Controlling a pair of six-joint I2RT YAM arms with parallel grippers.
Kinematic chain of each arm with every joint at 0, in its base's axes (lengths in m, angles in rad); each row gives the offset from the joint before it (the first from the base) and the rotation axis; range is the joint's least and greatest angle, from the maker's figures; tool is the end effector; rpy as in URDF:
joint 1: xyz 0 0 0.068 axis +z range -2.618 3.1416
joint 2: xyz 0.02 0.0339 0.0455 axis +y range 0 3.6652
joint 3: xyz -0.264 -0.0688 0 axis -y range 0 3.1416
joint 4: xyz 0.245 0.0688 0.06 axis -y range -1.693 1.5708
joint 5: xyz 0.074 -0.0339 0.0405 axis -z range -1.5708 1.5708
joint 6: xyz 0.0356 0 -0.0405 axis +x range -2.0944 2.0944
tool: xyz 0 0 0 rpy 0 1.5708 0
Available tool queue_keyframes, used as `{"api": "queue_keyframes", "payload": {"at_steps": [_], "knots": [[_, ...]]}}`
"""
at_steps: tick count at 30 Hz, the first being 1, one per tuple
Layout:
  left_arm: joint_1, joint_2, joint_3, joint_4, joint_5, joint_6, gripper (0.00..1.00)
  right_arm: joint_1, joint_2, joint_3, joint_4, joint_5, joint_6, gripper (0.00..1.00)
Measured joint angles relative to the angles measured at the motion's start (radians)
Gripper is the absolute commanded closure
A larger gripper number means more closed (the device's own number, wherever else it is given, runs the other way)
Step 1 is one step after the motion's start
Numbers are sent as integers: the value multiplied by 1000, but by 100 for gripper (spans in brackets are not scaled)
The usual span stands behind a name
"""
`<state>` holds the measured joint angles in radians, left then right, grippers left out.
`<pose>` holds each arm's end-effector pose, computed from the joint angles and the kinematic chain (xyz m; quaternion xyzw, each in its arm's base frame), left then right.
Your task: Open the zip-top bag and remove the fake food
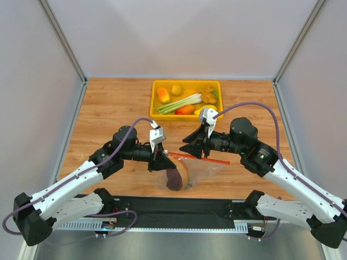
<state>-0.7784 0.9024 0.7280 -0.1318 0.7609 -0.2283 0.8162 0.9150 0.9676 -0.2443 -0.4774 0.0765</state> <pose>0.1275 -0.1602 0.3072 0.4146 0.6612 -0.5271 0.3362 0.1280 0.1600 0.3754 -0.4112 0.6446 0.4314 0.4788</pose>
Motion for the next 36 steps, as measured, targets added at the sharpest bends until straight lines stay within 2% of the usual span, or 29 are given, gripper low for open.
{"api": "queue_keyframes", "payload": {"at_steps": [10, 25, 29, 36], "knots": [[-34, 42, 40, -99, -18, 60, 99, 98, 67, 10, -10, -40, 6, 63], [-66, 60, 40, -129, -37, 79, 99, 161, 130, 19, -3, -20, 13, 68], [-72, 59, 40, -133, -37, 81, 99, 170, 143, 21, -1, -7, 13, 73], [-77, 57, 40, -141, -38, 82, 99, 172, 149, 23, 2, 7, 10, 73]]}}
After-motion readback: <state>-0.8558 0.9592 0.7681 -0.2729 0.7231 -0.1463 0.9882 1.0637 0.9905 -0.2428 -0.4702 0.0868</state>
